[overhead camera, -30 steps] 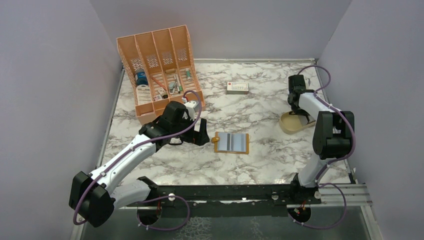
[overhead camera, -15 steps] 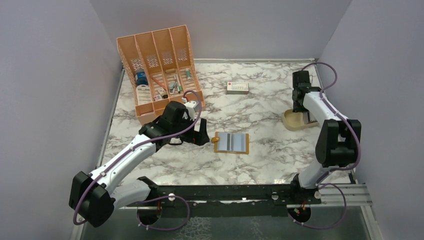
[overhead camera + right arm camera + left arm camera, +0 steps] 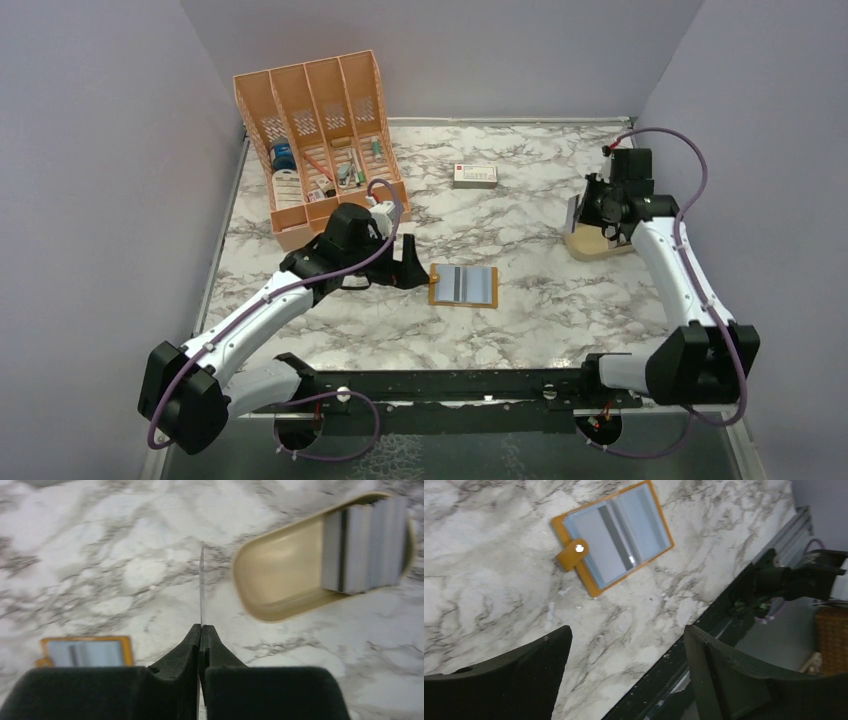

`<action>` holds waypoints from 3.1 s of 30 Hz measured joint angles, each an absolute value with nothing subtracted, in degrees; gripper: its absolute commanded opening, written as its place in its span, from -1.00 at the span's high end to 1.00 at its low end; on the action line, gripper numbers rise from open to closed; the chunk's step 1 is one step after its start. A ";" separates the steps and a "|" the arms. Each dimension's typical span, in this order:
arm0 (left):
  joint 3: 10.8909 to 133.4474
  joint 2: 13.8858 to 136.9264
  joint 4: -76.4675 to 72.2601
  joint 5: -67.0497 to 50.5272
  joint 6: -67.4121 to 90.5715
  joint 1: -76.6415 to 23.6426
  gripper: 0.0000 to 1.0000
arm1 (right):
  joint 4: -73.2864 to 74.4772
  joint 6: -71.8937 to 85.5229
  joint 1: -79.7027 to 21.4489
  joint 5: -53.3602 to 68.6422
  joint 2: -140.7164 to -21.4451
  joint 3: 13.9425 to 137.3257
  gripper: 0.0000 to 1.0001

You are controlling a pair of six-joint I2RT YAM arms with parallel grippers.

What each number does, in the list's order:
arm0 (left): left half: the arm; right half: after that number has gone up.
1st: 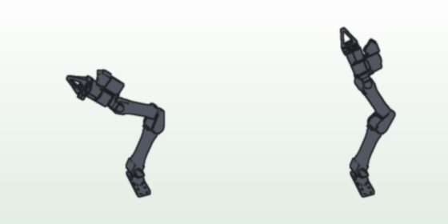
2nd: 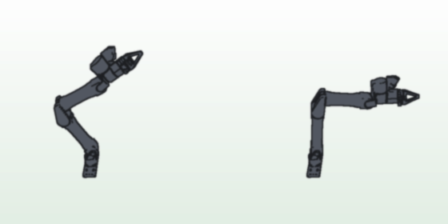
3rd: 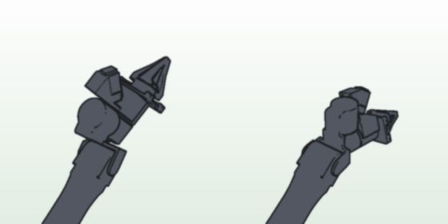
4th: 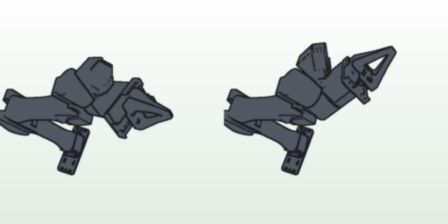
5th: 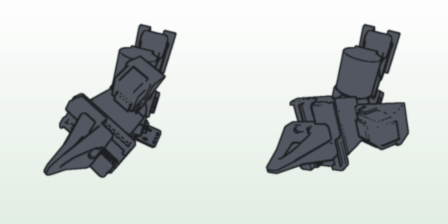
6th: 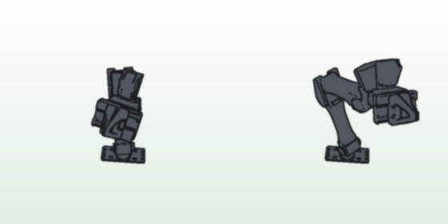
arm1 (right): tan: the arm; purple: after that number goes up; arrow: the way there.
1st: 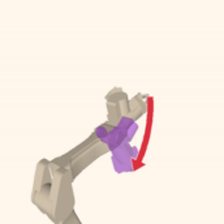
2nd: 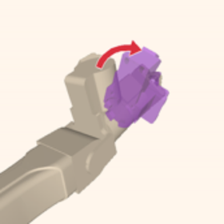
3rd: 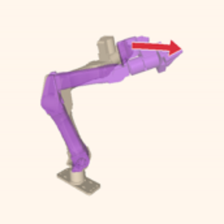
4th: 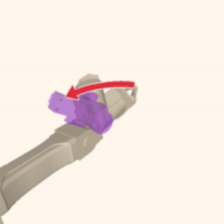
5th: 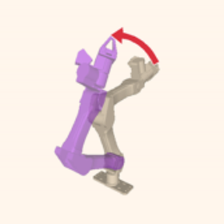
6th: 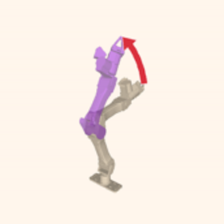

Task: Put the credit cards into the card holder
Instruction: Pick up the credit card from the storage box, then insert the credit card into the card holder.

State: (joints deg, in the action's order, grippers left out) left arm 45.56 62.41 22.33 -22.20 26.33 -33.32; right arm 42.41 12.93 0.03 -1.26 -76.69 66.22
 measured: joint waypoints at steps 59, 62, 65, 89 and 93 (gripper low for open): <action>39.18 75.09 -7.84 -33.80 53.28 -34.26 1.00 | 1.10 46.06 -28.45 24.93 -58.74 31.88 0.26; 40.60 77.80 -5.65 -32.27 51.29 -34.26 1.00 | 5.78 42.92 -28.45 20.82 -60.38 32.49 0.28; 41.80 80.77 -4.58 -31.31 50.30 -34.33 1.00 | 9.39 40.14 -28.45 16.75 -63.40 33.67 0.30; 45.58 94.41 -8.69 -28.95 51.90 -37.15 1.00 | 8.78 33.06 -28.45 9.30 -81.36 34.79 0.60; 46.09 96.68 -9.47 -28.97 51.99 -37.15 1.00 | 7.44 33.15 -28.45 9.43 -81.78 34.57 0.61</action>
